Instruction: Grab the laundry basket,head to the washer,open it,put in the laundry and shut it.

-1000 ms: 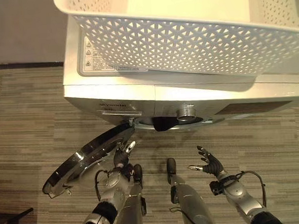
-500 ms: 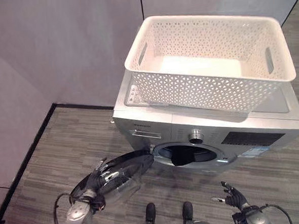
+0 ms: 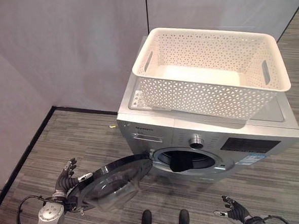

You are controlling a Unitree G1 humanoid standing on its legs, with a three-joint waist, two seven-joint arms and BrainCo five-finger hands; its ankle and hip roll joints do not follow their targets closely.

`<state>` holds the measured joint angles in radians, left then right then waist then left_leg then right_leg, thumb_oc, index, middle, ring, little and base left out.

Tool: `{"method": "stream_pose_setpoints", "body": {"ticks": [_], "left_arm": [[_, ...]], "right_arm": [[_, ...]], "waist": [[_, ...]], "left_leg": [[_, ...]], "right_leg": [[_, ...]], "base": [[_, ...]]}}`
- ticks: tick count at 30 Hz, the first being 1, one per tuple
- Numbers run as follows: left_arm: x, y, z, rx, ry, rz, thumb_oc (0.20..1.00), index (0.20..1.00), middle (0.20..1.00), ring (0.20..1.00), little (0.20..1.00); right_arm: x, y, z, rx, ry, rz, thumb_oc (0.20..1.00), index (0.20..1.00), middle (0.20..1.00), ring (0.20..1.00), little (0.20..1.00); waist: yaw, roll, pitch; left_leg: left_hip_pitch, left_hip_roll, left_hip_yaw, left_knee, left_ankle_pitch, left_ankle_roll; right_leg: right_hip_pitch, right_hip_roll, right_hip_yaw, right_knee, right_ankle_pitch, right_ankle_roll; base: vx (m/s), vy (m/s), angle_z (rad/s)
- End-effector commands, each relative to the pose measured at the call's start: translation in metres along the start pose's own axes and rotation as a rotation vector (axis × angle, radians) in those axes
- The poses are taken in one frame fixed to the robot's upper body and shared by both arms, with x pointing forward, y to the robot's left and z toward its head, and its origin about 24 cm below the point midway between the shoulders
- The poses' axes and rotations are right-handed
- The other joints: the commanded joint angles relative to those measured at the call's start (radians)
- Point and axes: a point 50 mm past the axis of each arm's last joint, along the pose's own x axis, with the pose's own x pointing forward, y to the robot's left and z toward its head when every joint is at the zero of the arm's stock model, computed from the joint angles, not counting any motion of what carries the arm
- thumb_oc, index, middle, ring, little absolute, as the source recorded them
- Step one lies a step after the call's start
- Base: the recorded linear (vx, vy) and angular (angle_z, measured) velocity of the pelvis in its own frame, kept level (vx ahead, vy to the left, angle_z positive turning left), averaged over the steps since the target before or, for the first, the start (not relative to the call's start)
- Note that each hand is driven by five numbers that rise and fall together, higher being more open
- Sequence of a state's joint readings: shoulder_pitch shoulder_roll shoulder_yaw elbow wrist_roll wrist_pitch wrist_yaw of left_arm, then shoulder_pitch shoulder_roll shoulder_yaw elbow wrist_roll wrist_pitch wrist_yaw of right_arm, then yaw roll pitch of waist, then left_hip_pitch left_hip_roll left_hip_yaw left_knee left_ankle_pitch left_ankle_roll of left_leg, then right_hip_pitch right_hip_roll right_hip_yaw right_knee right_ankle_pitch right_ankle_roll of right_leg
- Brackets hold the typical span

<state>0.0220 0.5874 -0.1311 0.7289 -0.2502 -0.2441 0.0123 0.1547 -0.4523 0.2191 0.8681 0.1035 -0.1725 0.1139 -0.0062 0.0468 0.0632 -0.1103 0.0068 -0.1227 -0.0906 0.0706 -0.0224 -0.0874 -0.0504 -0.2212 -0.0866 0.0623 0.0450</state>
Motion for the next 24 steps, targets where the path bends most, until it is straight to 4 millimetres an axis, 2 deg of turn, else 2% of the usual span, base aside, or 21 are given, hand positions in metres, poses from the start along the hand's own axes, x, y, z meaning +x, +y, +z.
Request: {"method": "stream_pose_setpoints", "body": {"ticks": [1, 3, 5, 6, 7, 8, 9, 11, 12, 13, 14, 15, 16, 17, 19, 20, 22, 23, 24], "left_arm": [[0.009, 0.019, 0.022, 0.241, -0.063, 0.011, 1.0, 1.0, 1.0, 1.0, 1.0], [0.013, 0.008, 0.016, 0.312, -0.026, -0.051, 1.0, 1.0, 1.0, 1.0, 1.0], [0.014, 0.006, 0.018, 0.322, -0.031, -0.046, 1.0, 1.0, 1.0, 1.0, 1.0], [0.022, -0.016, 0.016, 0.447, -0.007, -0.141, 1.0, 1.0, 1.0, 1.0, 1.0], [0.022, -0.016, 0.017, 0.448, -0.009, -0.141, 1.0, 1.0, 1.0, 1.0, 1.0], [0.034, -0.032, 0.036, 0.545, -0.063, -0.163, 1.0, 1.0, 1.0, 1.0, 1.0], [0.034, -0.032, 0.036, 0.545, -0.064, -0.163, 1.0, 1.0, 1.0, 1.0, 1.0], [0.042, -0.046, 0.051, 0.679, -0.115, -0.209, 1.0, 1.0, 1.0, 1.0, 1.0], [0.045, -0.047, 0.057, 0.72, -0.131, -0.214, 1.0, 1.0, 1.0, 1.0, 1.0], [0.049, -0.054, 0.063, 0.743, -0.148, -0.215, 1.0, 1.0, 1.0, 1.0, 1.0], [0.049, -0.055, 0.063, 0.744, -0.149, -0.215, 1.0, 1.0, 1.0, 1.0, 1.0], [0.05, -0.056, 0.064, 0.766, -0.148, -0.21, 1.0, 1.0, 1.0, 1.0, 1.0], [0.05, -0.06, 0.061, 0.804, -0.144, -0.2, 1.0, 1.0, 1.0, 1.0, 1.0], [0.05, -0.06, 0.061, 0.804, -0.144, -0.199, 1.0, 1.0, 1.0, 1.0, 1.0], [0.049, -0.057, 0.056, 0.81, -0.125, -0.177, 1.0, 1.0, 1.0, 1.0, 1.0], [0.045, -0.055, 0.041, 0.817, -0.072, -0.179, 1.0, 1.0, 1.0, 1.0, 1.0], [0.04, -0.055, 0.028, 0.806, -0.026, -0.189, 1.0, 1.0, 1.0, 1.0, 1.0], [0.04, -0.055, 0.028, 0.806, -0.026, -0.188, 1.0, 1.0, 1.0, 1.0, 1.0], [0.037, -0.052, 0.022, 0.786, -0.003, -0.175, 1.0, 1.0, 1.0, 1.0, 1.0]], "right_arm": [[0.002, -0.006, 0.013, -0.049, -0.049, 0.006, 1.0, 1.0, 1.0, 1.0, 1.0], [0.005, -0.013, 0.02, -0.054, -0.06, -0.013, 1.0, 1.0, 1.0, 1.0, 1.0], [0.006, -0.016, 0.022, -0.05, -0.065, -0.026, 1.0, 1.0, 1.0, 1.0, 1.0], [0.009, -0.023, 0.027, -0.027, -0.066, -0.067, 1.0, 1.0, 1.0, 1.0, 1.0], [0.009, -0.023, 0.027, -0.026, -0.066, -0.068, 1.0, 1.0, 1.0, 1.0, 1.0], [0.013, -0.031, 0.038, -0.03, -0.083, -0.103, 1.0, 1.0, 1.0, 1.0, 1.0], [0.013, -0.031, 0.038, -0.029, -0.083, -0.103, 1.0, 1.0, 1.0, 1.0, 1.0], [0.014, -0.037, 0.043, -0.032, -0.089, -0.135, 1.0, 1.0, 1.0, 1.0, 1.0], [0.014, -0.039, 0.044, -0.029, -0.094, -0.148, 1.0, 1.0, 1.0, 1.0, 1.0], [0.014, -0.043, 0.042, 0.026, -0.086, -0.181, 1.0, 1.0, 1.0, 1.0, 1.0], [0.014, -0.043, 0.042, 0.027, -0.086, -0.182, 1.0, 1.0, 1.0, 1.0, 1.0], [0.014, -0.044, 0.042, 0.041, -0.09, -0.189, 1.0, 1.0, 1.0, 1.0, 1.0], [0.013, -0.04, 0.039, 0.049, -0.083, -0.189, 1.0, 1.0, 1.0, 1.0, 1.0], [0.014, -0.04, 0.039, 0.049, -0.083, -0.189, 1.0, 1.0, 1.0, 1.0, 1.0], [0.017, -0.03, 0.04, 0.04, -0.079, -0.158, 1.0, 1.0, 1.0, 1.0, 1.0], [0.018, -0.019, 0.035, 0.02, -0.055, -0.118, 1.0, 1.0, 1.0, 1.0, 1.0], [0.019, -0.012, 0.031, 0.0, -0.038, -0.088, 1.0, 1.0, 1.0, 1.0, 1.0], [0.019, -0.012, 0.031, 0.0, -0.038, -0.088, 1.0, 1.0, 1.0, 1.0, 1.0], [0.019, -0.006, 0.031, -0.005, -0.044, -0.068, 1.0, 1.0, 1.0, 1.0, 1.0]], "waist": [[-0.007, -0.033, 0.024], [-0.016, -0.03, 0.035], [-0.016, -0.031, 0.041], [-0.03, -0.03, 0.066], [-0.029, -0.03, 0.067], [-0.04, -0.046, 0.116], [-0.04, -0.046, 0.115], [-0.05, -0.057, 0.138], [-0.056, -0.061, 0.142], [-0.069, -0.066, 0.146], [-0.067, -0.066, 0.146], [-0.072, -0.066, 0.145], [-0.08, -0.065, 0.139], [-0.079, -0.065, 0.138], [-0.069, -0.061, 0.134], [-0.047, -0.059, 0.117], [-0.025, -0.054, 0.098], [-0.024, -0.054, 0.097], [-0.011, -0.056, 0.088]], "left_leg": [[-0.02, 0.035, 0.015, 0.003, -0.013, -0.026], [-0.022, 0.031, 0.023, 0.003, -0.017, -0.019], [-0.02, 0.028, 0.028, 0.003, -0.019, -0.015], [-0.022, 0.014, 0.044, 0.003, -0.021, -0.001], [-0.022, 0.014, 0.045, 0.004, -0.021, -0.001], [-0.11, -0.015, 0.061, 0.126, -0.056, 0.01], [-0.114, -0.016, 0.061, 0.131, -0.059, 0.01], [-0.18, -0.04, 0.07, 0.212, -0.088, 0.014], [-0.196, -0.048, 0.075, 0.225, -0.098, 0.018], [-0.214, -0.065, 0.082, 0.235, -0.109, 0.027], [-0.215, -0.065, 0.083, 0.236, -0.11, 0.027], [-0.222, -0.072, 0.088, 0.232, -0.11, 0.03], [-0.233, -0.076, 0.107, 0.225, -0.111, 0.031], [-0.234, -0.076, 0.109, 0.226, -0.112, 0.031], [-0.226, -0.055, 0.13, 0.209, -0.101, 0.037], [-0.205, -0.037, 0.148, 0.155, -0.074, 0.046], [-0.176, -0.027, 0.159, 0.087, -0.026, 0.05], [-0.178, -0.026, 0.16, 0.084, -0.023, 0.05], [-0.161, -0.022, 0.168, 0.062, -0.012, 0.05]], "right_leg": [[-0.014, -0.108, 0.028, 0.048, 0.021, 0.108], [-0.025, -0.112, 0.04, 0.058, 0.02, 0.109], [-0.029, -0.114, 0.046, 0.06, 0.02, 0.11], [-0.047, -0.124, 0.068, 0.065, 0.025, 0.115], [-0.047, -0.124, 0.069, 0.066, 0.025, 0.115], [-0.096, -0.154, 0.089, 0.098, 0.034, 0.118], [-0.099, -0.155, 0.09, 0.099, 0.033, 0.118], [-0.129, -0.176, 0.099, 0.11, 0.048, 0.122], [-0.14, -0.182, 0.109, 0.11, 0.061, 0.127], [-0.15, -0.201, 0.125, 0.095, 0.104, 0.143], [-0.151, -0.201, 0.126, 0.094, 0.106, 0.143], [-0.154, -0.213, 0.138, 0.076, 0.134, 0.151], [-0.17, -0.24, 0.155, 0.045, 0.202, 0.165], [-0.172, -0.24, 0.157, 0.044, 0.203, 0.165], [-0.161, -0.199, 0.159, 0.064, 0.145, 0.144], [-0.123, -0.14, 0.146, 0.123, 0.055, 0.118], [-0.088, -0.07, 0.152, 0.22, -0.032, 0.099], [-0.091, -0.069, 0.153, 0.22, -0.03, 0.099], [-0.062, -0.054, 0.14, 0.251, -0.066, 0.094]], "base": [[-0.05, 0.052, -0.1], [-0.04, 0.069, -0.18], [-0.04, 0.104, -0.15], [-0.06, 0.139, -0.07], [-0.25, 0.295, -0.11], [-0.19, 0.159, -0.13], [-0.24, 0.224, -0.18], [-0.11, 0.175, 0.03], [-0.1, 0.306, 0.19], [-0.05, 0.237, 0.06], [-0.04, 0.249, -0.1], [-0.02, 0.279, -0.18], [-0.02, 0.278, -0.15], [-0.03, 0.238, -0.17], [-0.04, 0.125, -0.41], [-0.04, 0.14, -0.8], [-0.02, 0.089, -0.78], [-0.01, 0.035, -0.43], [-0.04, 0.003, -0.33]]}}
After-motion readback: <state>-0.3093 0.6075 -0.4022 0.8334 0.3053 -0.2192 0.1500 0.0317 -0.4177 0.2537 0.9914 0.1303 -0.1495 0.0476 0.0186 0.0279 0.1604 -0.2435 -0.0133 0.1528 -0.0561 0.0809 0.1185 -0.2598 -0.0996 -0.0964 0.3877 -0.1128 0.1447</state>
